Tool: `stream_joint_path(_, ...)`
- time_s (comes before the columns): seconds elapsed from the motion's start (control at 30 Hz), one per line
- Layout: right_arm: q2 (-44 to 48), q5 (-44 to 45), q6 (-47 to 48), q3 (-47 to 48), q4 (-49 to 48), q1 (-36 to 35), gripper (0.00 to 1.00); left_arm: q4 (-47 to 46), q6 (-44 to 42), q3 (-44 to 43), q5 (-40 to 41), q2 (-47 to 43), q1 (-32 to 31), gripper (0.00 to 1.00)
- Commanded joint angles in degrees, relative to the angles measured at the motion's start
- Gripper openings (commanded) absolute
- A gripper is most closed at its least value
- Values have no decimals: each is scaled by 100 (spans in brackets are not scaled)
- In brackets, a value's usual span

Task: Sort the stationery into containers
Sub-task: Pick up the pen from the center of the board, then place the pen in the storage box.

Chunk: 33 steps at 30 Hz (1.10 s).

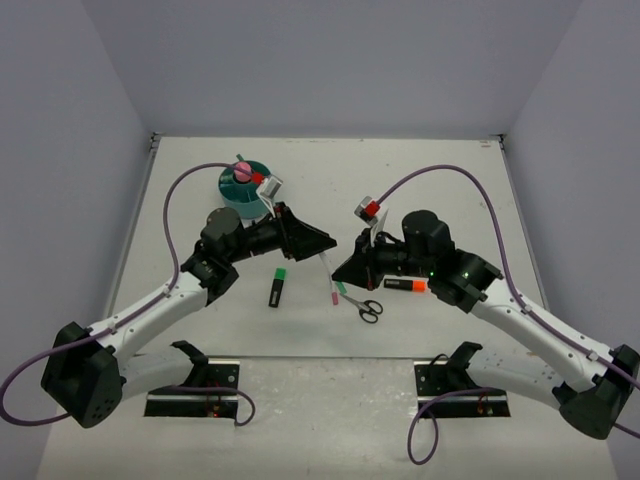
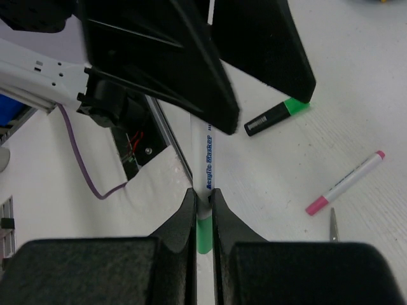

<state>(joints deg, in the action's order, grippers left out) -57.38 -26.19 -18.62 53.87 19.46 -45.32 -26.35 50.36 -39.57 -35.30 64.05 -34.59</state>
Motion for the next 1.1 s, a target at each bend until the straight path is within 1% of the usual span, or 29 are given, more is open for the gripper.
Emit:
stream_joint_path(0.0, 92, -8, -113, 120, -347, -3, 0, -526, 126, -143, -99, 86, -167, 44)
stream_joint_path(0.03, 81, 51, -152, 141, -384, -3, 0, -600, 158, -133, -135, 90, -196, 39)
stream_joint_path(0.07, 49, 104, -168, 162, -411, -3, 0, -659, 196, -130, -167, 84, -223, 33)
stream_joint_path(0.1, 11, 140, -168, 202, -406, -3, 0, -752, 222, -130, -219, 76, -261, 29)
stream_joint_path(0.13, -2, 149, -162, 221, -388, -3, 0, -792, 234, -130, -241, 73, -276, 28)
stream_joint_path(0.2, -96, 348, -173, 286, -362, 2, 0, -817, 227, -160, -276, 21, -328, 15)
stream_joint_path(0.27, -125, 447, -197, 305, -358, 6, 0, -753, 208, -205, -274, 2, -340, 9)
stream_joint_path(0.3, -143, 547, -220, 314, -362, 6, 0, -676, 186, -232, -269, -17, -345, 3)
stream_joint_path(0.33, -151, 588, -229, 317, -364, 6, 0, -644, 161, -254, -257, -19, -347, 0)
stream_joint_path(0.4, -137, 698, -253, 300, -382, 9, 0, -413, 40, -352, -156, -5, -350, 0)
stream_joint_path(0.43, -128, 769, -253, 294, -379, 6, 4, -187, -71, -474, -43, 11, -347, 0)
stream_joint_path(0.47, -118, 854, -233, 284, -374, 6, 12, 103, -182, -614, 57, 26, -347, 0)
stream_joint_path(0.5, -106, 993, -235, 267, -363, 11, 31, 489, -376, -814, 265, 49, -347, 0)
stream_joint_path(0.53, -95, 1141, -238, 256, -304, 21, 63, 870, -661, -1001, 639, 83, -347, 0)
stream_joint_path(0.57, -85, 1306, -233, 256, -194, 32, 97, 1222, -1001, -1172, 1165, 128, -344, 0)
stream_joint_path(0.63, -45, 1777, -203, 233, -41, 24, 99, 1992, -1441, -1571, 2180, 218, -345, 0)
stream_joint_path(0.7, 40, 2482, -203, 110, 97, 32, 99, 2981, -1833, -2108, 3445, 409, -330, 0)
stream_joint_path(0.73, 144, 2795, -203, 12, 101, 61, 99, 3121, -2013, -2226, 4221, 590, -307, 0)
stream_joint_path(0.83, 393, 3395, -186, -161, 101, 118, 99, 3251, -2256, -2656, 5341, 1026, -84, 0)
stream_joint_path(0.93, 494, 3871, -186, -361, 90, 151, 99, 2789, -2662, -3118, 6682, 1453, 62, 0)
stream_joint_path(0.97, 505, 3993, -206, -408, 85, 161, 99, 2507, -2850, -3208, 6948, 1626, 156, 0)
stream_joint_path(1.0, 508, 4070, -218, -440, 71, 170, 99, 2356, -2925, -3330, 6998, 1959, 422, 0)
stream_joint_path(1.07, 501, 4168, -234, -522, 25, 173, 99, 2089, -2996, -3623, 6733, 2522, 914, 0)
